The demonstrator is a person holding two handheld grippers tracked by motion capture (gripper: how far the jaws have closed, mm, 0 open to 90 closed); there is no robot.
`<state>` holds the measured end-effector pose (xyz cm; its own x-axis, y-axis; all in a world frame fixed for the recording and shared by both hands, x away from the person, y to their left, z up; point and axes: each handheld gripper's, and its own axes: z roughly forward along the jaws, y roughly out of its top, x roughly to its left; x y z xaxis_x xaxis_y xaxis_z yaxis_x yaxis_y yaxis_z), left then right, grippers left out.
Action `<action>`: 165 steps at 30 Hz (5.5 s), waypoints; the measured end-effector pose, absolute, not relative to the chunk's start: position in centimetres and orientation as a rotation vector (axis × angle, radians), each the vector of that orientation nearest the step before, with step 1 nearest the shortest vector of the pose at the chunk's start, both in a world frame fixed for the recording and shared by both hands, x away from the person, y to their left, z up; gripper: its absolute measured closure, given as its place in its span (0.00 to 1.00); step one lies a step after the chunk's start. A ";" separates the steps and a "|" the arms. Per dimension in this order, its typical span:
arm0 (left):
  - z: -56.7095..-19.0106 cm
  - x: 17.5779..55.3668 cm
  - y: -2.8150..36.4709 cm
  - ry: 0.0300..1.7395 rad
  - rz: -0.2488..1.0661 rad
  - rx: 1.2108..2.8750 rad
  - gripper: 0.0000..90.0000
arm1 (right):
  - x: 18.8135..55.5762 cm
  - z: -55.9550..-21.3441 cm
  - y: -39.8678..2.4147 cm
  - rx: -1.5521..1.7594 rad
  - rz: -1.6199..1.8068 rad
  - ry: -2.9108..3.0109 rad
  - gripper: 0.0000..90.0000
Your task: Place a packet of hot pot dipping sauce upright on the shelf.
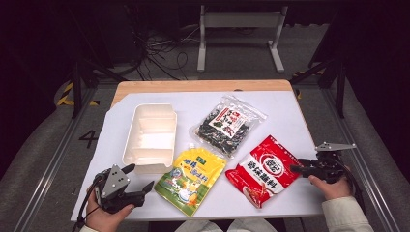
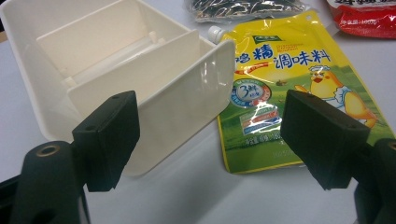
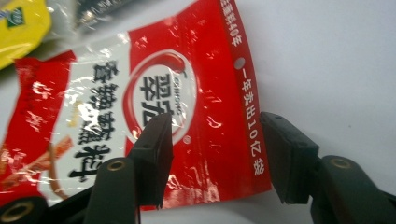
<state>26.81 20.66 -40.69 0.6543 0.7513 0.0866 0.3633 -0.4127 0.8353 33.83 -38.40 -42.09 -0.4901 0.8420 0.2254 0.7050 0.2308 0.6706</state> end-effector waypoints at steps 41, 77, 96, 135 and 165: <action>-39.6 28.1 18.9 0.881 0.492 1.987 0.23 | 34.9 -43.5 -34.2 1.346 1.069 2.478 0.98; -37.8 31.4 14.9 0.708 0.420 1.912 0.27 | 30.9 -32.3 -30.4 0.968 1.183 2.490 0.98; -37.9 31.8 12.3 0.630 0.345 1.940 0.04 | 30.1 -29.6 -29.3 0.822 1.196 2.496 0.98; -41.5 33.8 5.8 0.404 0.083 1.966 0.17 | 30.1 -27.9 -24.3 0.547 1.295 2.599 0.98; -42.8 34.1 3.3 0.219 -0.099 1.932 0.80 | 30.3 -28.0 -24.5 0.509 1.386 2.603 0.98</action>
